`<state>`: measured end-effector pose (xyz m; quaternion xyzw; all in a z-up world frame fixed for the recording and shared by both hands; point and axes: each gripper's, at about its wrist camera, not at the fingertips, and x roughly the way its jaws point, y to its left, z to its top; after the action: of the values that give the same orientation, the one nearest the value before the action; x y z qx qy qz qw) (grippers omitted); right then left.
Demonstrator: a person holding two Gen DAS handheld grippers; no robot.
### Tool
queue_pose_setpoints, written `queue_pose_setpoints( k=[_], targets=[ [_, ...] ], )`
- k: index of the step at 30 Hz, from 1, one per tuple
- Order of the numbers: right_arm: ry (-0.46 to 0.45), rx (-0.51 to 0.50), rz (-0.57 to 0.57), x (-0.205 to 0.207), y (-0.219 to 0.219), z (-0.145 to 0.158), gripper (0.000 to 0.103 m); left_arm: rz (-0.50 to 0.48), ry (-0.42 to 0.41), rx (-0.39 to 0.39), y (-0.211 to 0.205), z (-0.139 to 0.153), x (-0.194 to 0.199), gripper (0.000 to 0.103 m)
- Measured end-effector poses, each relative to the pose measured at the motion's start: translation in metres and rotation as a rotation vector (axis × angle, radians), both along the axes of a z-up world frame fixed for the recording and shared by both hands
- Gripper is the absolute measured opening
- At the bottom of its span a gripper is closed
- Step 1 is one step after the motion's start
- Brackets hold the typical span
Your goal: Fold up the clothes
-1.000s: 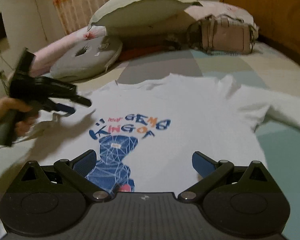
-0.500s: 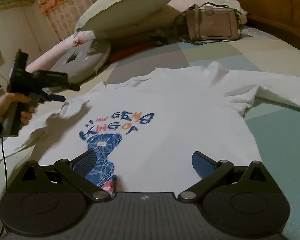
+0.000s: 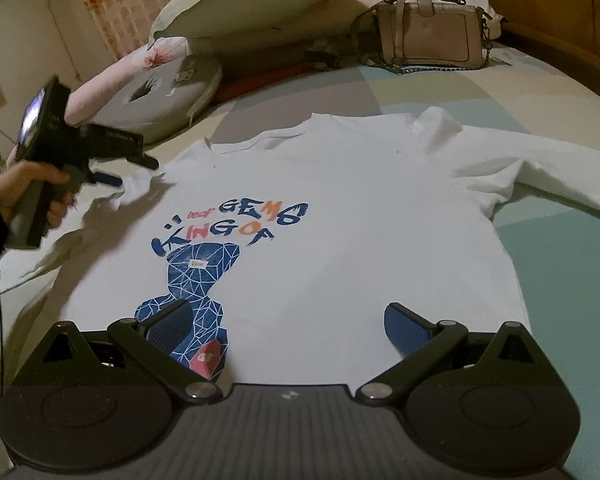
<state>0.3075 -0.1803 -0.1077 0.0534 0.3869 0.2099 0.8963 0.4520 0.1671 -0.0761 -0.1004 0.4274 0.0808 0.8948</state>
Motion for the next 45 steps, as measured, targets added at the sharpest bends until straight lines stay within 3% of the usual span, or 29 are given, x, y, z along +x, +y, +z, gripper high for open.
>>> queue_pose_setpoints(
  k=[3, 7, 9, 15, 18, 20, 24, 27, 32, 33, 39, 45],
  targets=[
    [0.0, -0.037, 0.015, -0.001, 0.005, -0.002, 0.103, -0.152, -0.016, -0.116, -0.033, 0.017, -0.004, 0.079],
    [-0.012, -0.087, 0.033, -0.004, 0.01, -0.001, 0.103, -0.356, 0.013, -0.278, -0.092, 0.021, 0.011, 0.079],
    [-0.019, -0.095, 0.032, -0.005, 0.009, 0.001, 0.103, -0.412, 0.024, -0.348, -0.116, 0.014, 0.026, 0.079],
    [-0.025, -0.079, 0.021, -0.006, 0.001, 0.004, 0.103, -0.352, 0.053, -0.372, -0.136, -0.028, 0.07, 0.078],
    [-0.026, -0.07, 0.017, -0.006, -0.001, 0.005, 0.103, -0.323, -0.024, -0.316, -0.135, -0.03, 0.081, 0.077],
    [-0.025, -0.07, 0.013, -0.005, -0.002, 0.005, 0.103, -0.315, -0.013, -0.279, -0.145, -0.025, 0.08, 0.077],
    [-0.035, -0.079, 0.003, -0.007, -0.003, 0.005, 0.103, -0.271, -0.03, -0.068, -0.165, -0.005, 0.08, 0.072],
    [-0.036, -0.08, 0.005, -0.008, -0.004, 0.005, 0.103, -0.378, -0.047, -0.258, -0.172, 0.008, 0.073, 0.079],
    [-0.025, -0.086, 0.013, -0.008, -0.006, 0.003, 0.103, -0.525, 0.035, -0.421, -0.211, -0.013, 0.092, 0.081],
    [-0.026, -0.086, 0.011, -0.008, -0.007, 0.003, 0.103, -0.517, 0.045, -0.422, -0.215, -0.02, 0.096, 0.081],
    [0.005, -0.054, -0.016, -0.004, -0.018, -0.001, 0.103, -0.356, -0.064, -0.115, -0.217, -0.034, 0.11, 0.073],
    [0.008, -0.009, -0.016, -0.004, -0.024, 0.001, 0.103, -0.424, -0.066, -0.102, -0.23, -0.014, 0.091, 0.074]
  ],
)
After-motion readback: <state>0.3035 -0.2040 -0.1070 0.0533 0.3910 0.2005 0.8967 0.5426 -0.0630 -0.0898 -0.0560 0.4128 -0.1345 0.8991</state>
